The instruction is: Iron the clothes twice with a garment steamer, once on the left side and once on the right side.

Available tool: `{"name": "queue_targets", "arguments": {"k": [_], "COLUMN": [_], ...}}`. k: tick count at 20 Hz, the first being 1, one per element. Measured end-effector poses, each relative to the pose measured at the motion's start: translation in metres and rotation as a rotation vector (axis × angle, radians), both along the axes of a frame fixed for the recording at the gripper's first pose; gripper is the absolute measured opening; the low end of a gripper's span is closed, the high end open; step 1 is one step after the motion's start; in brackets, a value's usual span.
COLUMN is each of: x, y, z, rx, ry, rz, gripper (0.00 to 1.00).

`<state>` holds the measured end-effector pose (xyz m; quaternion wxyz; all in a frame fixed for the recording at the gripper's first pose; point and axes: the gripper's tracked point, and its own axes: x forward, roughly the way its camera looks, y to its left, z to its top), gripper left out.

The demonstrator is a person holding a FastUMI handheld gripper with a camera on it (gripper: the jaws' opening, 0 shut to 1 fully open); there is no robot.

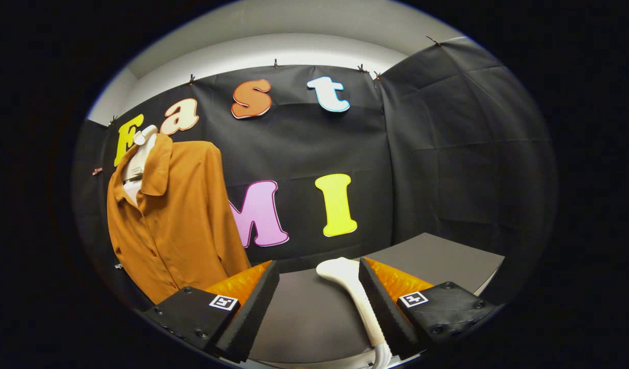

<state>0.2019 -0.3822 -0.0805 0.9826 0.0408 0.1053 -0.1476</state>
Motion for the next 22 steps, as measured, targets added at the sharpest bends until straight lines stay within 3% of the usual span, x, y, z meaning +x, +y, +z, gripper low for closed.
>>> {"name": "queue_targets", "arguments": {"k": [9, 20, 22], "x": [0.023, 0.029, 0.030], "y": [-0.050, -0.075, -0.076], "z": [-0.068, -0.132, -0.144], "rx": [0.056, 0.079, 0.088], "ry": [0.176, 0.420, 0.469], "rz": [-0.035, -0.094, -0.101], "gripper": [0.99, 0.97, 0.90]}}
